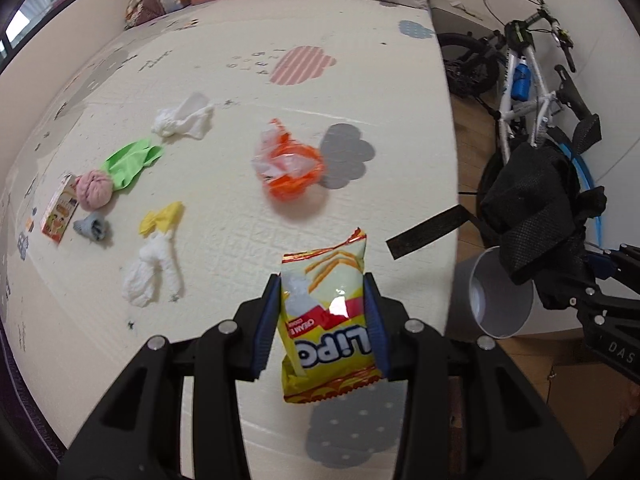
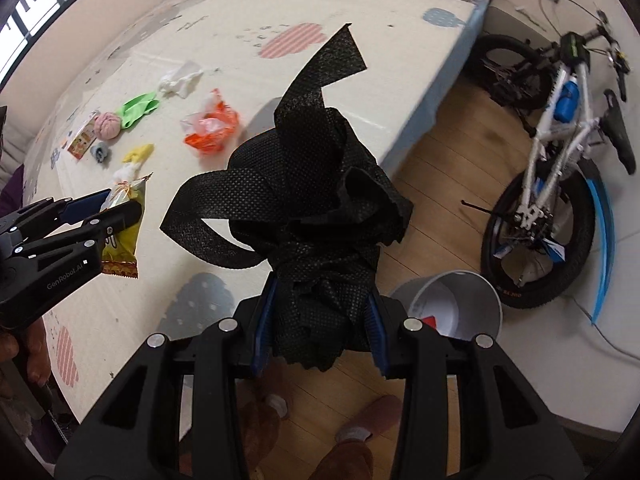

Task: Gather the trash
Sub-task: 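Carry both bags to the grey bin and open both tools over it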

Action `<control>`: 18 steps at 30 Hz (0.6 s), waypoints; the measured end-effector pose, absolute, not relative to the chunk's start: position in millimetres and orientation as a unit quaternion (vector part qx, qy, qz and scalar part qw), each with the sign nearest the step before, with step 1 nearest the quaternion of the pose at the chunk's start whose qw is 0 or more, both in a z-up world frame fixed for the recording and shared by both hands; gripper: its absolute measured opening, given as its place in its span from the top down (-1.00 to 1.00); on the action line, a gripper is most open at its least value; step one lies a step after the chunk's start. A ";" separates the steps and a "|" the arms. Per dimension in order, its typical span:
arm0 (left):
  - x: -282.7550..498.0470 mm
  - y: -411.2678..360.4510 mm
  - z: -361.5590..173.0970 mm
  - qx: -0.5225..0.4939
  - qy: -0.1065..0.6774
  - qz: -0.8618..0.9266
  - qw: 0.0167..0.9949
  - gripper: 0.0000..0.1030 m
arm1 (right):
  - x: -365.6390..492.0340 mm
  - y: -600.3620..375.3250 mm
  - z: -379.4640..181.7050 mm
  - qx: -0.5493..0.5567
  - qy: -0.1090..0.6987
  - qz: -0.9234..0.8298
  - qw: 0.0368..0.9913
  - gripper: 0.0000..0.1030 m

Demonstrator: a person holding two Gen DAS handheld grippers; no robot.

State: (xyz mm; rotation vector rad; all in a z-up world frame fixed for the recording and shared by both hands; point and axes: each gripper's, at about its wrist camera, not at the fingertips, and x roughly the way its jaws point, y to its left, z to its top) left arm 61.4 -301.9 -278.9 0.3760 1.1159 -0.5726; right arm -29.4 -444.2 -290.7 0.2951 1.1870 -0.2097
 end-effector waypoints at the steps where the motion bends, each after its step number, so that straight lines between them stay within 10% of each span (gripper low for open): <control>1: 54.2 -314.8 -278.0 0.181 0.517 -0.278 0.789 0.22 | -37.0 -452.4 -290.1 0.142 0.556 -0.110 0.811 0.27; 18: -65.2 -485.5 -252.1 0.271 0.447 -0.459 0.718 0.22 | -222.4 -579.2 -269.4 0.240 0.503 -0.301 0.774 0.26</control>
